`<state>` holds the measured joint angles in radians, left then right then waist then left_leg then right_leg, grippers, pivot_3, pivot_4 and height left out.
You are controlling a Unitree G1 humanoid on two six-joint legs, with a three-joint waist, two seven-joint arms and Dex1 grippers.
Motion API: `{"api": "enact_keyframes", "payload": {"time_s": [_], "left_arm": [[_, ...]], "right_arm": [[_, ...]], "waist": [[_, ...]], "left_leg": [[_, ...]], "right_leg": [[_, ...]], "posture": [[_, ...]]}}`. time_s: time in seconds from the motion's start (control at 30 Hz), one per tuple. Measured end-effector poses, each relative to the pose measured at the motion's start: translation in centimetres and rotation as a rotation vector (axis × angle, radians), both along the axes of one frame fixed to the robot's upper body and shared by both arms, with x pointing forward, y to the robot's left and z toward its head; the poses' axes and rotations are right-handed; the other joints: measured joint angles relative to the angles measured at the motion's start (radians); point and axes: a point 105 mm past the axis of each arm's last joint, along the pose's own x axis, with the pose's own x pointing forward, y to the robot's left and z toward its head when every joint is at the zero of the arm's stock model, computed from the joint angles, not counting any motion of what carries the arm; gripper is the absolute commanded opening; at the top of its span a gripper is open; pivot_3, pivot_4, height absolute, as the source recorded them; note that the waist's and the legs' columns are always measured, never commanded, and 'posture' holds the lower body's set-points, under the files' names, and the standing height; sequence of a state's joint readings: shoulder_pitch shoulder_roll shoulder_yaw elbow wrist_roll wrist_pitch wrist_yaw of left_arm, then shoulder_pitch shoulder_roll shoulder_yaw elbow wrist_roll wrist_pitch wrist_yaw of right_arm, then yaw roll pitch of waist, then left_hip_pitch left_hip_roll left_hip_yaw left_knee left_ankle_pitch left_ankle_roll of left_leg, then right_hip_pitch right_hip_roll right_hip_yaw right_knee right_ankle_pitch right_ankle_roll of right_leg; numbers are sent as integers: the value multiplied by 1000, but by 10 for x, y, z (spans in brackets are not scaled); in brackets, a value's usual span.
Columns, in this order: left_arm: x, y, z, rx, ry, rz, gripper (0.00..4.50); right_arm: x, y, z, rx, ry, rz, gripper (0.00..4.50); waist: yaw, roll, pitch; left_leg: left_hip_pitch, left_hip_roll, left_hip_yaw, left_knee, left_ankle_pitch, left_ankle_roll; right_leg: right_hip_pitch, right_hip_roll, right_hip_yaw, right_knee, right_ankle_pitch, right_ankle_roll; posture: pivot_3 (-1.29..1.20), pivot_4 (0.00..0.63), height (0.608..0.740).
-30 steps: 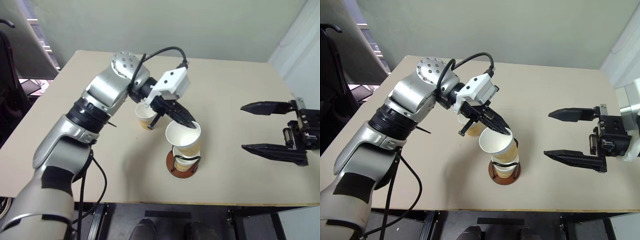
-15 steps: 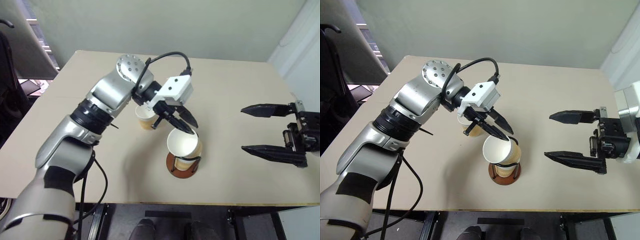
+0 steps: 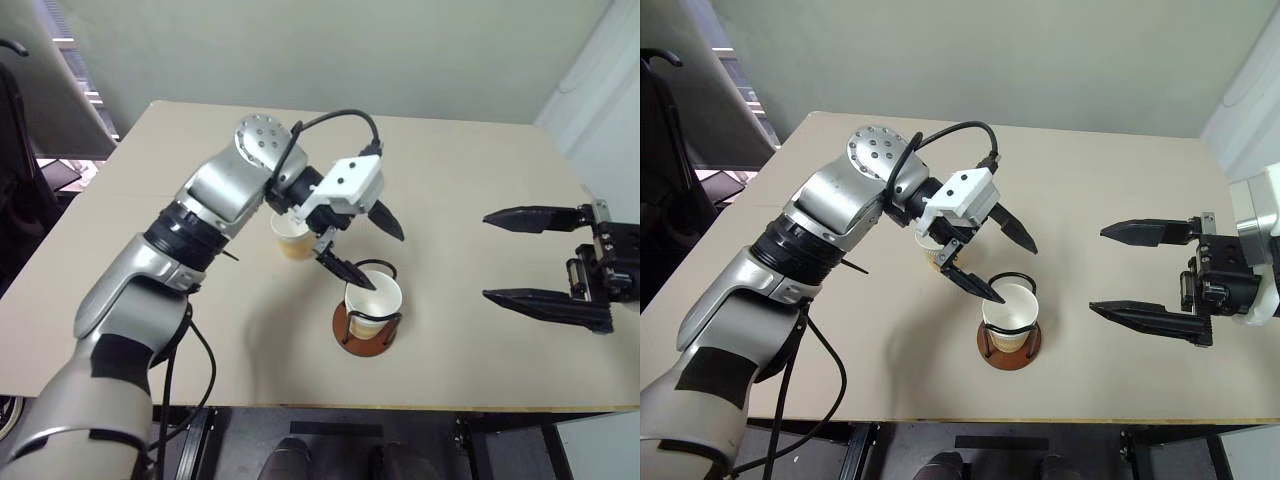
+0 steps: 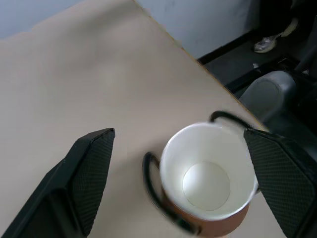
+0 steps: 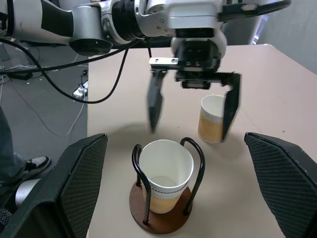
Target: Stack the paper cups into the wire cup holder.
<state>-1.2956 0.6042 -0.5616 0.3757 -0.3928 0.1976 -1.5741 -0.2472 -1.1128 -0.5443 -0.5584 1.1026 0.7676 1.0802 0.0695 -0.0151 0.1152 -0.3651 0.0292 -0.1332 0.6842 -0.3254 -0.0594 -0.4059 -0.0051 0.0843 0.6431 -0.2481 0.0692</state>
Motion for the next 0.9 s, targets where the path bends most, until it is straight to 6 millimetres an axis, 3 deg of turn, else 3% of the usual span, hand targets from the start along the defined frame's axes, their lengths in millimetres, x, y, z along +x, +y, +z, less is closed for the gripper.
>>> {"api": "enact_keyframes", "payload": {"time_s": [0.07, 0.17, 0.23, 0.3, 0.5, 0.8, 0.9], "left_arm": [[22, 21, 6, -14, -30, 132, 4476], [53, 71, 7, -1, -72, 365, 4476], [64, 94, 1, 16, -61, 463, 4476], [67, 104, -3, 22, -47, 498, 4476], [60, 123, -10, 65, -46, 503, 4476], [55, 118, -41, 119, 11, 477, 4476], [59, 109, -51, 143, 8, 468, 3922]], "right_arm": [[1, -1, 0, -3, -2, -3, 4500], [1, -2, 0, -3, -1, -1, 4500], [2, -2, -1, -6, 1, -1, 4500], [3, -1, -2, -11, 3, 2, 4500], [4, 0, -3, -14, 5, 5, 4500], [6, 0, -3, -21, 5, 0, 4500], [5, 0, -3, -26, 3, 1, 4500]], "waist": [[-2, 0, 0], [-14, 1, -1], [-14, 1, -1], [-9, 1, -1], [-4, 1, -1], [-4, 1, -1], [-4, 1, -1]], "left_leg": [[0, 1, 0, 0, 0, 0], [0, 1, 1, -1, 0, 0], [-1, 1, 0, -1, 0, 0], [-2, 0, -1, 0, 0, 1], [-2, -1, 0, -1, -1, 2], [-1, -1, 0, 1, -1, 2], [-1, -1, 0, 2, -1, 2]], "right_leg": [[-1, 0, 1, 0, 0, 0], [-3, 0, 1, 0, 0, 0], [-4, 0, 1, 0, 0, 0], [-4, 0, 0, 0, 0, 0], [-4, 0, 0, 0, 1, 2], [-4, 0, 0, 0, 1, 2], [-4, -1, 0, 0, 1, 2]], "posture": [[0, 150, 740], [0, 150, 740], [0, 150, 740], [0, 150, 740], [0, 150, 740], [0, 150, 740], [0, 150, 740]]}}
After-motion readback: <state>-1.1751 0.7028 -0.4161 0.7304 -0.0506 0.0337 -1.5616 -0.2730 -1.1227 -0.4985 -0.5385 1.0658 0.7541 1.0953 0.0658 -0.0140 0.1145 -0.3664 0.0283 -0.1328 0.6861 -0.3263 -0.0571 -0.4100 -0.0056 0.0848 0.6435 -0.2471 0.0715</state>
